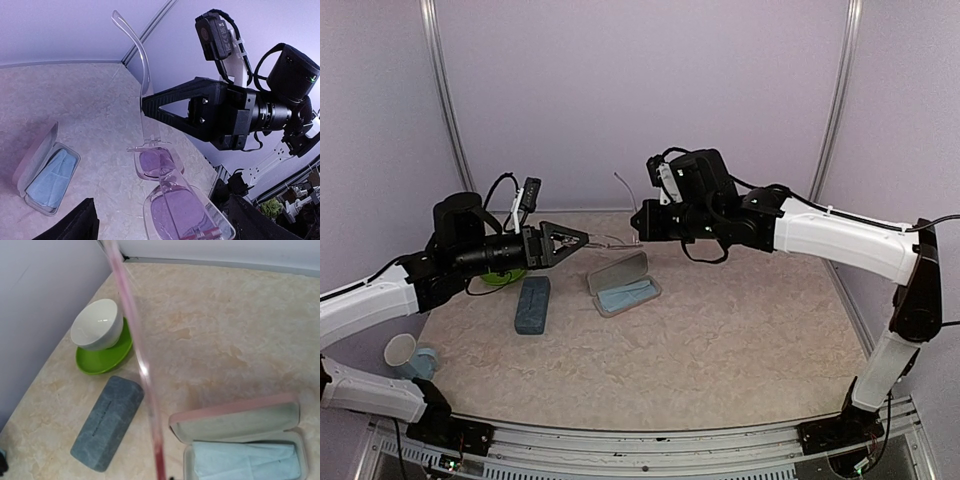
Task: Organize the sunglasses
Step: Pass from the right arm to the left
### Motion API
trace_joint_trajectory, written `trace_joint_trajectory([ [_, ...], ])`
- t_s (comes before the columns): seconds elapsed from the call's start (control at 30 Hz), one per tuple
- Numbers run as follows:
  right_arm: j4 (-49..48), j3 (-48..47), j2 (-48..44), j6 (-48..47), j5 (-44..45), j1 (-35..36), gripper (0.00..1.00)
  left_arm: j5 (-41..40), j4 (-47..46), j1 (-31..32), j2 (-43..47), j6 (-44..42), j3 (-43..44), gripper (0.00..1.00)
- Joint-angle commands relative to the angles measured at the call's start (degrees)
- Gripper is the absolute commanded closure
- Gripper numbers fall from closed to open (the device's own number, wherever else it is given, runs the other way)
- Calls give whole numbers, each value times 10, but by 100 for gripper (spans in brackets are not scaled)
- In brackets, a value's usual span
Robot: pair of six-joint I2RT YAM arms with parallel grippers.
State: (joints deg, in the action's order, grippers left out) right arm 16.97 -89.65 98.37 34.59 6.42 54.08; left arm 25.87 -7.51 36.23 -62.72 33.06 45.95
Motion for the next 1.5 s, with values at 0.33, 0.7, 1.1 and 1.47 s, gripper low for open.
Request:
trace_joint_trajectory([
  [0.33, 7, -45, 31, 1, 16, 17, 100, -12, 54, 4, -19, -4, 41, 29],
  [0.7, 5, -44, 34, -5, 7, 18, 100, -18, 51, 4, -17, -5, 38, 47],
  [1.1, -2, -21, 10, -8, -19, 17, 63, -36, 47, 4, -23, -3, 40, 49],
  [1.47, -4, 36, -61, 7, 3, -2, 56, -35, 45, 4, -27, -30, 41, 49],
])
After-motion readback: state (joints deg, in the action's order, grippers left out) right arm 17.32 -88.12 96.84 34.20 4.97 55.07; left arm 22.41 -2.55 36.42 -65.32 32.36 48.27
